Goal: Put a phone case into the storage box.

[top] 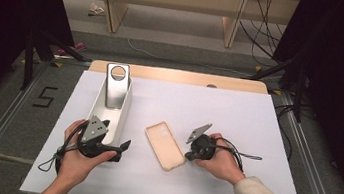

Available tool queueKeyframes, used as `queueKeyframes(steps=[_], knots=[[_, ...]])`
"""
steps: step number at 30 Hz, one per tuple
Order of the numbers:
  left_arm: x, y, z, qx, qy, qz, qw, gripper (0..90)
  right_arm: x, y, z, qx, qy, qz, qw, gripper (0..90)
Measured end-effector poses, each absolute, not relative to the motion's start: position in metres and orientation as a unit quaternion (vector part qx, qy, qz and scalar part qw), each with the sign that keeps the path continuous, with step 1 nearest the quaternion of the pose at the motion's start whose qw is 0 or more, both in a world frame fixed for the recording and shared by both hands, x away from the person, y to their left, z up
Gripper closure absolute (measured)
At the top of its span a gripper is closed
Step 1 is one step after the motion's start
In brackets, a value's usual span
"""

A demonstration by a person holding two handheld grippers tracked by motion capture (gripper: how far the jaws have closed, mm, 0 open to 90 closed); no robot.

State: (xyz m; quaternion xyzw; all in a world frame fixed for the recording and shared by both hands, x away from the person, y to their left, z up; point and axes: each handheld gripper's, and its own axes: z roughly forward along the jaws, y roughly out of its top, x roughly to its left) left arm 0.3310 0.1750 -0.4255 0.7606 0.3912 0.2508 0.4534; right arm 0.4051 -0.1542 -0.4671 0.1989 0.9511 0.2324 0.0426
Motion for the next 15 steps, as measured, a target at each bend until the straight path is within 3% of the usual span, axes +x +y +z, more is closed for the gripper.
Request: queueKeyframes(steps=[15], knots=[[0.331,0.174,-0.426,0.764,0.388,0.248,0.452,5.5,0.384,-0.121,-0.465,0.15,0.957,0.248,0.027,90.0]])
